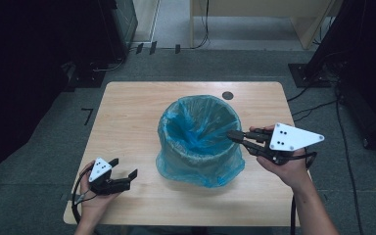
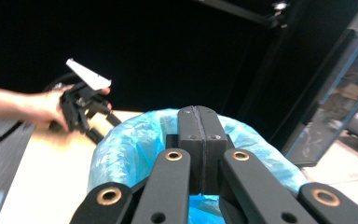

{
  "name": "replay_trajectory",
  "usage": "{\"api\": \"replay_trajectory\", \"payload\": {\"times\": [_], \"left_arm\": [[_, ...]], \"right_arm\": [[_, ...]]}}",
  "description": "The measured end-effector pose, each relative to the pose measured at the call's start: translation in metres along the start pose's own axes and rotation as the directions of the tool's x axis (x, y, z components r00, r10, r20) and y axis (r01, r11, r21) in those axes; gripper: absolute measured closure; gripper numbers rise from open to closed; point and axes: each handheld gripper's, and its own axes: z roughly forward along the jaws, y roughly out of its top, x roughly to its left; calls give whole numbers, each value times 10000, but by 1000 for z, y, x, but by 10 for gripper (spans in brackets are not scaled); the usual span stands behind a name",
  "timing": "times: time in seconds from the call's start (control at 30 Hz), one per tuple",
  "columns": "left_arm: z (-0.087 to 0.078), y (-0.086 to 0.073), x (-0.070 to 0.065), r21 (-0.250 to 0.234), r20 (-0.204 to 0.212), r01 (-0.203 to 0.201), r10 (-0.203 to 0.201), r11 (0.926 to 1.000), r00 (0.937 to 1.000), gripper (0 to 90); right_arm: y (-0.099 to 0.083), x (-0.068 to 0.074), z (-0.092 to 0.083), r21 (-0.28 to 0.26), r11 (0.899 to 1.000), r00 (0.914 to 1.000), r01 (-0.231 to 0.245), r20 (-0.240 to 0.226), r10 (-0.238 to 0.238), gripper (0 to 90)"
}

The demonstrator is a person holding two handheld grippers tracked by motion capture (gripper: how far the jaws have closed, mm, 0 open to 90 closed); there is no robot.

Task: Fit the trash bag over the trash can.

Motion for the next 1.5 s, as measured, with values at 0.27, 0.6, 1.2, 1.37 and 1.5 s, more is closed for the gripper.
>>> {"api": "replay_trajectory", "payload": {"times": [0.27,0.6,1.2,1.37,1.5], "left_arm": [[-1,-11,6,833,-620,-227,279,9963,9977,100],[5,-14,0,1527,-623,-315,415,9878,9972,98],[10,-14,-2,2196,-958,-239,460,9753,9943,97],[10,-14,-2,2192,-956,-239,458,9754,9944,97],[10,-14,-2,2194,-956,-243,463,9753,9943,96]], "right_arm": [[16,-15,29,1044,9883,9900,1112,-983,-1010,900],[34,-23,67,2023,9425,9368,2660,-2847,-2033,900],[21,-27,142,3616,8321,8545,4206,-4660,-2294,900],[7,-21,162,4064,8022,8378,4373,-5084,-1991,900],[-4,-15,177,4357,7781,8163,4526,-5537,-1648,900]]}}
